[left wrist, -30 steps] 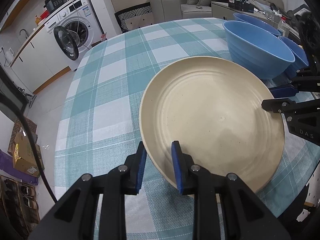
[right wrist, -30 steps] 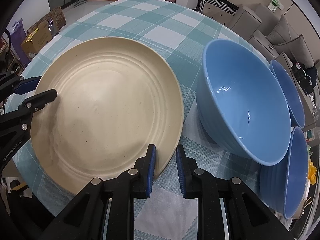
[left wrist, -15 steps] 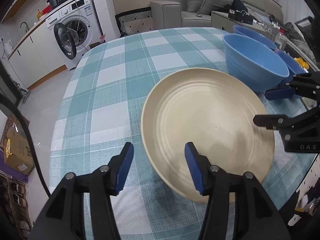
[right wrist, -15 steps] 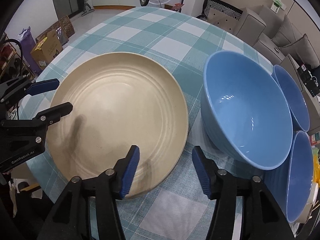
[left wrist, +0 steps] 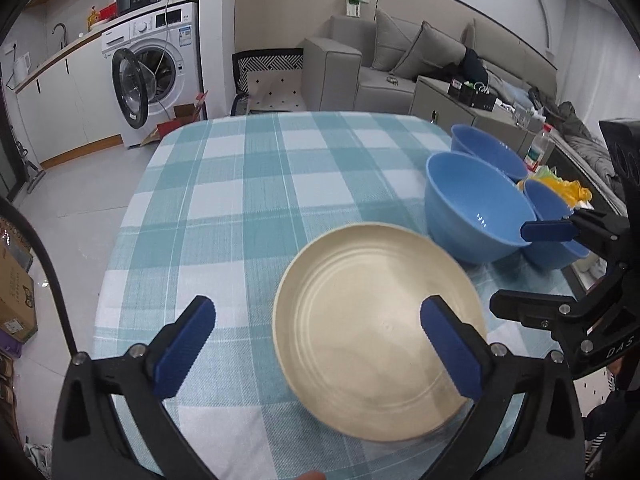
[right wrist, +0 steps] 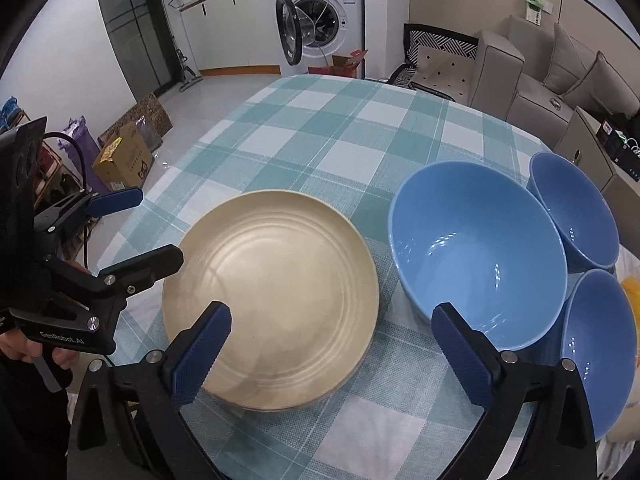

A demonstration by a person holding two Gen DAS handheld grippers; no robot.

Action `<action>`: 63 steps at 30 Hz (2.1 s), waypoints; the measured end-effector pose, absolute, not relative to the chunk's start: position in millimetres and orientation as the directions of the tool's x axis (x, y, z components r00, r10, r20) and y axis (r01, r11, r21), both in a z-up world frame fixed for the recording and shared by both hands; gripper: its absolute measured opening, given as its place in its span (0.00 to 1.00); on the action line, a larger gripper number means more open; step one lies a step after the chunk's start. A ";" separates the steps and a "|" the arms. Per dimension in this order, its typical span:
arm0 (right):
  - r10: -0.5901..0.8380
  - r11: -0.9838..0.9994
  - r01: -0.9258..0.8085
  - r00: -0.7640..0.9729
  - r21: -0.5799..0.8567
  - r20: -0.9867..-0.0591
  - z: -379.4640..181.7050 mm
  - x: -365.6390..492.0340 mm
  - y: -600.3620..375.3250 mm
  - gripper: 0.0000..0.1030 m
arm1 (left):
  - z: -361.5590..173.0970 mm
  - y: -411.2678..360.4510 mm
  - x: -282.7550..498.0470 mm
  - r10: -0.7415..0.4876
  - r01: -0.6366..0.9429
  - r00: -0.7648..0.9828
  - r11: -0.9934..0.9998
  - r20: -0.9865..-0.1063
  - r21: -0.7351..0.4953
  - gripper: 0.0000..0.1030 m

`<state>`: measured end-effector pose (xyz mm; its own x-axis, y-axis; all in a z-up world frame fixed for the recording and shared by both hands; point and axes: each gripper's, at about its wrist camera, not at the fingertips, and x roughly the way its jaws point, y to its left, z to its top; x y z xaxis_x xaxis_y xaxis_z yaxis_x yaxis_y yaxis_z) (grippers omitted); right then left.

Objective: Organize plates and bowls
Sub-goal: 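Lower the cream plate onto the stack and open both grippers, then move both grippers to the rim of a light-blue bowl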

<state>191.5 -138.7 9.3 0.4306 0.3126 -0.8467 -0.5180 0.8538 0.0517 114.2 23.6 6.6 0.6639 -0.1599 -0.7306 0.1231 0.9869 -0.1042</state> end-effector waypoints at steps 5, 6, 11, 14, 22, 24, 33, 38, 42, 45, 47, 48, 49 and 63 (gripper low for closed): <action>0.323 0.870 -0.490 0.475 0.059 -0.818 30.3 194.5 -157.8 0.99 | 28.6 10.3 121.1 -0.167 0.144 0.693 0.985 -0.702 -0.092 1.00; 0.324 0.873 -0.484 0.483 0.060 -0.814 34.4 195.3 -161.8 0.99 | 33.5 6.6 123.1 -0.167 0.148 0.700 0.985 -0.694 -0.088 1.00; 0.321 0.890 -0.452 0.531 0.058 -0.784 57.1 199.4 -186.4 0.99 | 53.0 -10.4 134.5 -0.177 0.169 0.727 0.983 -0.664 -0.077 1.00; 0.315 0.903 -0.425 0.561 0.060 -0.765 72.2 201.7 -205.6 0.99 | 62.1 -21.6 142.6 -0.191 0.187 0.736 0.979 -0.649 -0.076 1.00; 0.247 0.948 -0.313 0.630 0.050 -0.737 102.2 211.0 -266.0 0.99 | 81.0 -51.9 168.3 -0.227 0.232 0.744 0.970 -0.628 -0.075 1.00; 0.229 0.957 -0.285 0.638 0.051 -0.735 106.0 214.2 -279.7 0.99 | 85.3 -59.9 175.0 -0.239 0.245 0.744 0.966 -0.625 -0.078 1.00; 0.156 0.983 -0.174 0.662 0.052 -0.733 118.1 228.2 -336.4 0.99 | 96.8 -89.4 210.8 -0.288 0.280 0.724 0.953 -0.627 -0.114 1.00; 0.139 0.988 -0.140 0.658 0.061 -0.740 117.0 239.2 -354.5 0.99 | 95.5 -104.8 229.9 -0.293 0.286 0.709 0.951 -0.642 -0.118 1.00; 0.131 0.991 -0.106 0.656 0.080 -0.744 116.4 253.9 -371.1 0.99 | 91.8 -116.9 248.0 -0.302 0.299 0.692 0.947 -0.656 -0.120 1.00; 0.129 0.992 -0.084 0.647 0.098 -0.751 113.0 268.4 -380.4 0.99 | 88.3 -124.5 264.1 -0.291 0.294 0.681 0.949 -0.672 -0.113 1.00; 0.128 0.992 -0.072 0.641 0.107 -0.757 109.6 278.8 -385.1 0.99 | 84.9 -129.7 275.8 -0.289 0.292 0.669 0.949 -0.684 -0.116 1.00; 0.126 0.992 -0.066 0.637 0.109 -0.760 107.6 282.9 -387.5 0.99 | 83.0 -132.2 281.8 -0.287 0.291 0.663 0.950 -0.691 -0.116 1.00; 0.126 0.992 -0.059 0.631 0.115 -0.765 105.0 287.8 -389.9 0.99 | 80.8 -135.1 287.5 -0.284 0.290 0.658 0.950 -0.697 -0.113 1.00; 0.108 0.991 0.009 0.561 0.136 -0.821 60.8 342.1 -414.6 0.99 | 51.3 -176.8 346.0 -0.261 0.310 0.602 0.947 -0.755 -0.080 1.00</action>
